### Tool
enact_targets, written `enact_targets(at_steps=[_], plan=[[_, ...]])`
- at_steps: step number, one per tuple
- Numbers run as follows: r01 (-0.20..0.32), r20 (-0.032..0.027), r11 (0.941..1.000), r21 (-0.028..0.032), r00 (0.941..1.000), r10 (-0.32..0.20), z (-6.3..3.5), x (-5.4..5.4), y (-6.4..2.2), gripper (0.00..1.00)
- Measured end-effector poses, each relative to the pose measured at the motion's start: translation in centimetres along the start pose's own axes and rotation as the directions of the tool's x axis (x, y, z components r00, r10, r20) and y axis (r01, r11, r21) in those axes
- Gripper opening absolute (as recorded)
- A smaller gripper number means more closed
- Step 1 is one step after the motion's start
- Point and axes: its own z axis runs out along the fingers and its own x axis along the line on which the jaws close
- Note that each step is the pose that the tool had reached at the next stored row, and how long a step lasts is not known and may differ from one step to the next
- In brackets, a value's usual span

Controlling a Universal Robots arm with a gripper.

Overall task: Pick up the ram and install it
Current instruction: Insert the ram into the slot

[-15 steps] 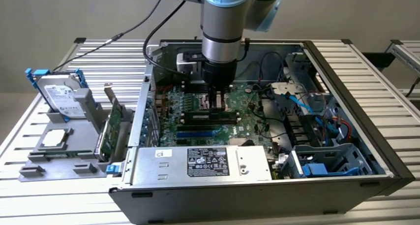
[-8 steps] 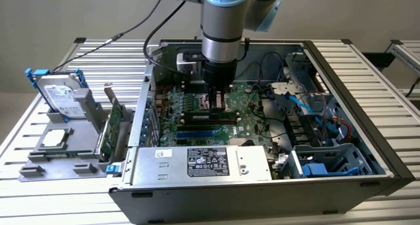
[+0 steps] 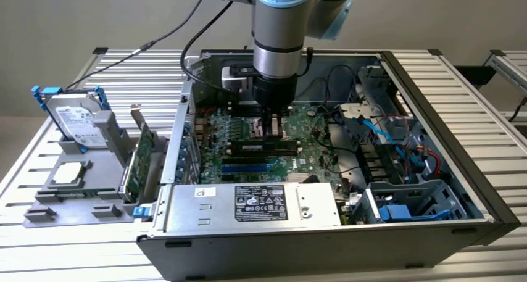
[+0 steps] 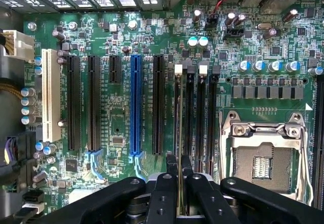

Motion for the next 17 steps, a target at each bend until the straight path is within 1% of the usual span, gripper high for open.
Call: enact_targets(at_steps=[7, 11, 12, 14, 17], plan=[[0.003, -0.0033, 1.0000, 0.0057, 1.0000, -0.003, 0.01, -0.01, 0.00, 0.14], [0.002, -0.0036, 0.9999, 0.0149, 1.0000, -0.002, 0.34, -0.13, 0.00, 0.14], [0.002, -0.0043, 0.9999, 0.0161, 1.0000, -0.002, 0.41, -0.16, 0.01, 0.14], [0.002, -0.0049, 0.9999, 0.0166, 1.0000, -0.002, 0.50, -0.27, 0.03, 0.14], [0.002, -0.0036, 0.9999, 0.0170, 1.0000, -0.002, 0.55, -0.39, 0.06, 0.14]])
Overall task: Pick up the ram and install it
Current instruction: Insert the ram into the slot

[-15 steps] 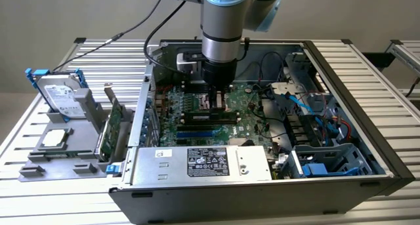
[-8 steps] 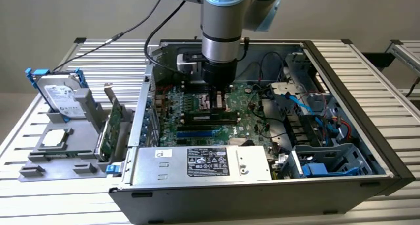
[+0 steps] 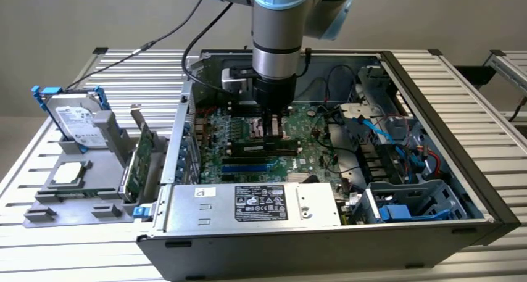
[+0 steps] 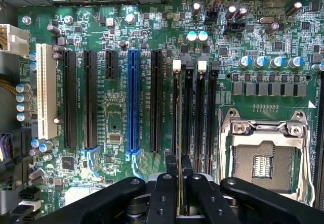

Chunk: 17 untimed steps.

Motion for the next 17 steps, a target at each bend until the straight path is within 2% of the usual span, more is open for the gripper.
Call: enact_targets(at_steps=[7, 9, 15, 17], plan=[[0.000, -0.0021, 1.0000, -0.0001, 1.0000, 0.000, -0.03, 0.0, 0.03, 0.14], [0.000, -0.0005, 1.0000, 0.0006, 1.0000, 0.000, -0.19, -0.1, 0.03, 0.14], [0.000, -0.0030, 1.0000, -0.0001, 1.0000, 0.000, -1.72, 0.1, 0.06, 0.14], [0.000, -0.0029, 1.0000, 0.0000, 1.0000, 0.000, -1.80, 0.1, 0.06, 0.14]])
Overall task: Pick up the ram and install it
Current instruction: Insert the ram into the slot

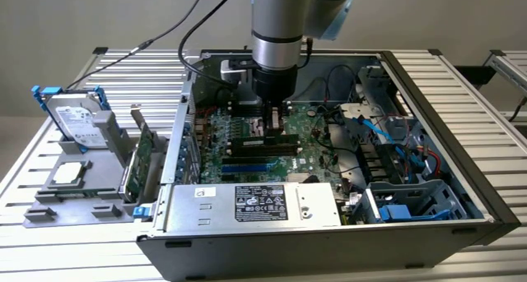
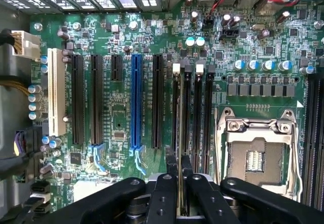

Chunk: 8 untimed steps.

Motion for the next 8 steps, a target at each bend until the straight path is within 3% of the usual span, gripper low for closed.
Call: enact_targets(at_steps=[3, 8], plan=[[0.000, 0.0000, 1.0000, -0.0007, 1.0000, 0.000, 0.09, -0.01, 0.00, 0.14], [0.002, -0.0003, 0.9998, -0.0188, 1.0000, -0.002, 0.15, -0.01, 0.01, 0.14]])
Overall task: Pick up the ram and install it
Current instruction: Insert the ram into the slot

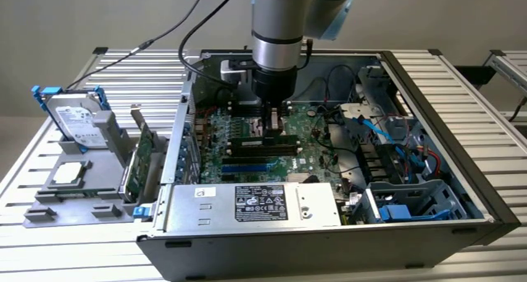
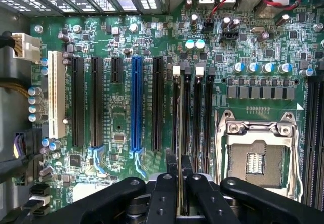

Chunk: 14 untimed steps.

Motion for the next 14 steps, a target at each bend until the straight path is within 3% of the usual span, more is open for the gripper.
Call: enact_targets(at_steps=[12, 14], plan=[[0.000, 0.0001, 1.0000, -0.0011, 1.0000, 0.000, 0.40, -0.04, -0.15, 0.14], [0.001, 0.0004, 1.0000, -0.0058, 1.0000, -0.001, 0.40, -0.03, -0.40, 0.14]])
